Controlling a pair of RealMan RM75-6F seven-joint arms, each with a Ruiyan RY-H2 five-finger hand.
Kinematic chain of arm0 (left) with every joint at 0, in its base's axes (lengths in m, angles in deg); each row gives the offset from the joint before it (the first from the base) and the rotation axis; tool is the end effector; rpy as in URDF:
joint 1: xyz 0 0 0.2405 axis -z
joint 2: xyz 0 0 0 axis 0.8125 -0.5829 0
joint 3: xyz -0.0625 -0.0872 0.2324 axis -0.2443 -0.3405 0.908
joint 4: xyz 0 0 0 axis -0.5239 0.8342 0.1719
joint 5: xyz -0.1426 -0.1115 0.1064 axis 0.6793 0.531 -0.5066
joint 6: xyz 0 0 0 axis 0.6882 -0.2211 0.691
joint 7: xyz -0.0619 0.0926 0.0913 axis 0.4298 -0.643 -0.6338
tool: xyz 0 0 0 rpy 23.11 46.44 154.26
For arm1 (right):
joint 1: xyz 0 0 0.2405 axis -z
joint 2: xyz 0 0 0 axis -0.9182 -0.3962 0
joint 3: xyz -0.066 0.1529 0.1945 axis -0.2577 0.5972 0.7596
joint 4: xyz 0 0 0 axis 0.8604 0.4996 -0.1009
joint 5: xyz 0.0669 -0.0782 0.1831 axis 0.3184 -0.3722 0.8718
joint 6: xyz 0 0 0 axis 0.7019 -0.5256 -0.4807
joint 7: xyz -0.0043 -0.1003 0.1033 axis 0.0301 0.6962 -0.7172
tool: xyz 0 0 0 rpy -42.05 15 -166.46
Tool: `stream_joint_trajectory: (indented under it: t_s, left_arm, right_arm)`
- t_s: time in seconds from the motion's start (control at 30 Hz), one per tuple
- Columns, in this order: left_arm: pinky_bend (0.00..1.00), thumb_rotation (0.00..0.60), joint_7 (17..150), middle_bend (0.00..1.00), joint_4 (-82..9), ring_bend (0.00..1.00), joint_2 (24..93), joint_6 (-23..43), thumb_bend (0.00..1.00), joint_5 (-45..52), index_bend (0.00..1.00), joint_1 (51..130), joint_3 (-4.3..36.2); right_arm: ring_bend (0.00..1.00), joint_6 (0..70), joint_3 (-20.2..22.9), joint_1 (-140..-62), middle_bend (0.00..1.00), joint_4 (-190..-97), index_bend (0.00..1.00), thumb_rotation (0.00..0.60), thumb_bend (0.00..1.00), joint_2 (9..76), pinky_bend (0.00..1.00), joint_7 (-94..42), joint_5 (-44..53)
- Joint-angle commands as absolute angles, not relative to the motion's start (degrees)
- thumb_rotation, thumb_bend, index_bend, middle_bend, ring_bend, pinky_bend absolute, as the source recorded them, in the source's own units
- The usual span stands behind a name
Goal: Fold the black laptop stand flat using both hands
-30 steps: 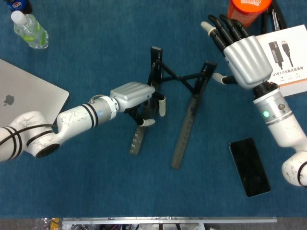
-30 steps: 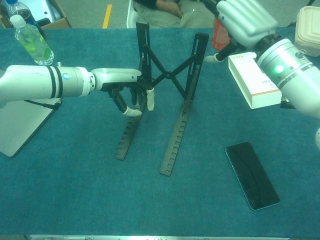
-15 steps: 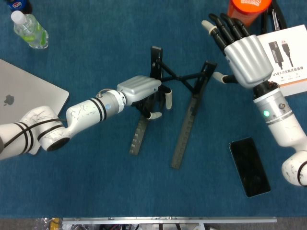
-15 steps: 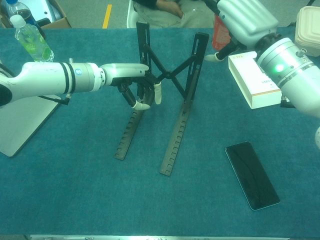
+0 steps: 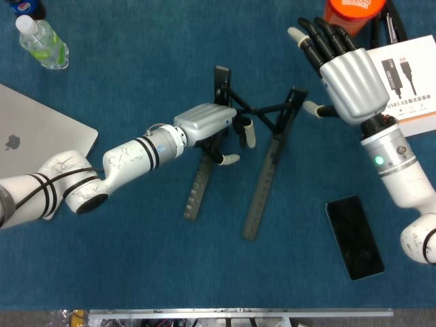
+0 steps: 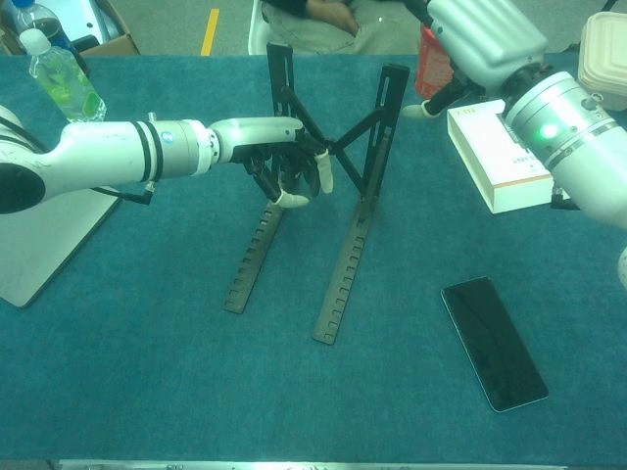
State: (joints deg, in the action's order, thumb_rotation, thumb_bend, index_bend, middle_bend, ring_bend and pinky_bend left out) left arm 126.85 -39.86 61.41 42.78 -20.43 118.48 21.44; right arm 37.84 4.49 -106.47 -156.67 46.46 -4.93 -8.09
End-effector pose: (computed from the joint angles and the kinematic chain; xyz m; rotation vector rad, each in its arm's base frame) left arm -0.0769 0.3656 -0.0536 -2.2771 -1.5646 -0.9315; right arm -0.1209 -0.3429 0.0282 1.7432 -0.7062 1.1703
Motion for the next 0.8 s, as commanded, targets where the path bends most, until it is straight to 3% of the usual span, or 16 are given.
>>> stream_joint_trajectory:
  t_s: [0.03, 0.8]
  left_arm:
    - [0.35, 0.6, 126.6, 0.39, -40.3, 0.28, 60.9, 42.6, 0.33, -20.5, 0.37, 118.2, 21.7]
    - [0.34, 0.6, 119.1, 0.38, -47.2, 0.27, 55.6, 40.7, 0.33, -17.8, 0.35, 115.1, 21.4]
  right_arm:
    - [0.0, 37.8, 4.4, -106.5, 0.05, -156.5, 0.0, 0.6, 0.04, 46.6, 0.14, -5.2, -8.1]
    - [0.0, 37.3, 2.2, -104.5, 0.05, -159.5, 0.0, 0.6, 0.04, 46.5, 0.14, -8.8, -8.3]
